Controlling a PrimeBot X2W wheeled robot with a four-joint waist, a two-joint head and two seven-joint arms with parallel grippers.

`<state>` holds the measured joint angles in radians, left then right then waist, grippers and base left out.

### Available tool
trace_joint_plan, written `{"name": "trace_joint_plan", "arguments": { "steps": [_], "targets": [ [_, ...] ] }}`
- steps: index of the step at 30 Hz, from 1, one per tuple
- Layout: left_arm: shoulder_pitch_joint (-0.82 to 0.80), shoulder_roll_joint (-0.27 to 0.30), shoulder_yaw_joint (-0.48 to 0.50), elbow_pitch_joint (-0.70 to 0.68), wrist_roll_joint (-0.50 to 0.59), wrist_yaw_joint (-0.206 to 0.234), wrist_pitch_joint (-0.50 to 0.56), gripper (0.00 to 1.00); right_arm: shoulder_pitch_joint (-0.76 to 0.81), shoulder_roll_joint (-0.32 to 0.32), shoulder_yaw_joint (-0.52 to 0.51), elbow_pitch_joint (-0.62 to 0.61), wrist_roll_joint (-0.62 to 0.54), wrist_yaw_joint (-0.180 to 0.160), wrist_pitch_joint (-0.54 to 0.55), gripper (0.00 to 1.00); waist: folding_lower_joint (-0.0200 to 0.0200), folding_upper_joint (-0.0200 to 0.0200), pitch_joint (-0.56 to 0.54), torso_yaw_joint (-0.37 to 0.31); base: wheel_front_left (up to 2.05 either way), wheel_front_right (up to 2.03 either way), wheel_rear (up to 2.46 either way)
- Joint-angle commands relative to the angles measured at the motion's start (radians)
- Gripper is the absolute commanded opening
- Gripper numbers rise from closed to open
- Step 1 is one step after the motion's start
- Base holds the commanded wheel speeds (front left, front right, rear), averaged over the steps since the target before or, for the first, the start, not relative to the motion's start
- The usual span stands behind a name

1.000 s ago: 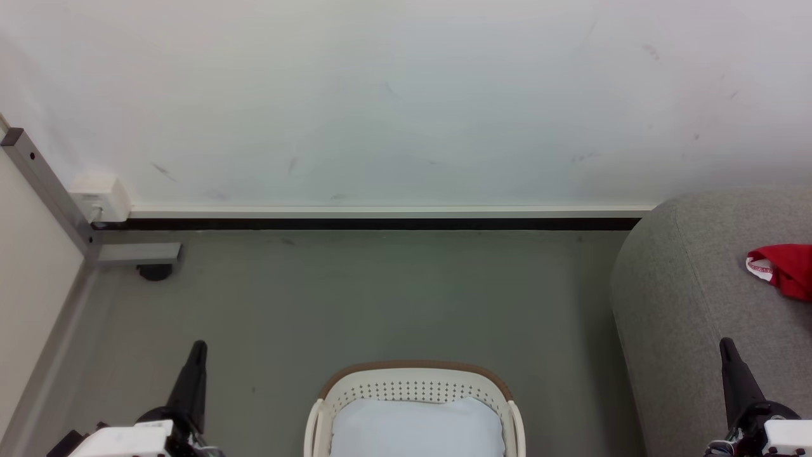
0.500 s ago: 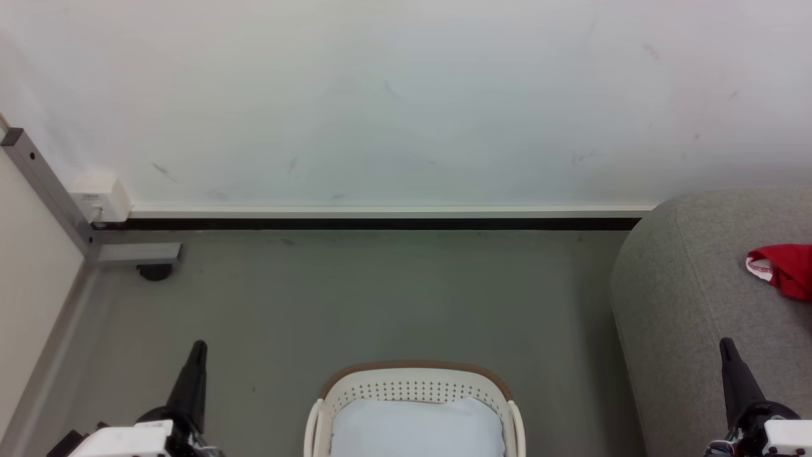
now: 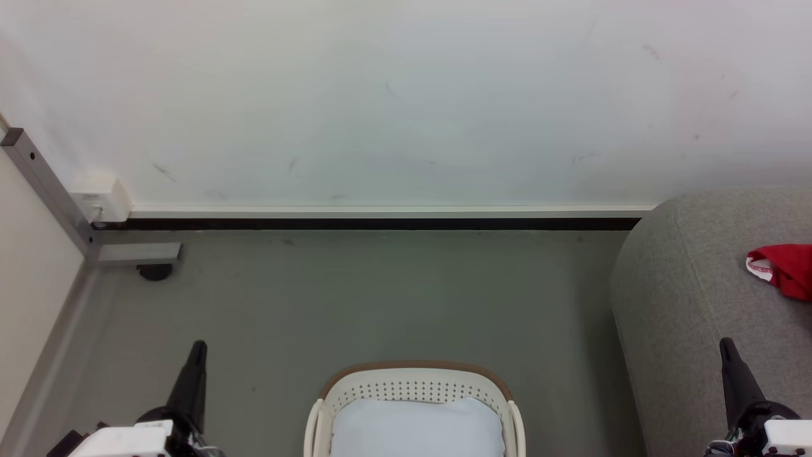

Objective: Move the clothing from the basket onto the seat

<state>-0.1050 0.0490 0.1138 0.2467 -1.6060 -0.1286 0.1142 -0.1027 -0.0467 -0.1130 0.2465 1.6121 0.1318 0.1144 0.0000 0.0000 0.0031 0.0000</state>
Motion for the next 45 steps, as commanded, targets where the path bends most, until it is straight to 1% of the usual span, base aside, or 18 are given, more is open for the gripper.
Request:
{"name": "trace_joint_plan", "arguments": {
  "steps": [1, 45],
  "targets": [
    [-0.009, 0.002, 0.002, -0.003, -0.013, -0.005, 0.003, 0.0, -0.012, -0.007, -0.003, -0.004, 0.002, -0.002, 0.003, 0.0, 0.0, 0.0, 0.0, 0.0, 0.0, 0.0, 0.0],
    [-0.009, 0.002, 0.002, -0.003, -0.013, -0.005, 0.003, 0.0, -0.012, -0.007, -0.003, -0.004, 0.002, -0.002, 0.003, 0.0, 0.0, 0.0, 0.0, 0.0, 0.0, 0.0, 0.0]
  ]
}}
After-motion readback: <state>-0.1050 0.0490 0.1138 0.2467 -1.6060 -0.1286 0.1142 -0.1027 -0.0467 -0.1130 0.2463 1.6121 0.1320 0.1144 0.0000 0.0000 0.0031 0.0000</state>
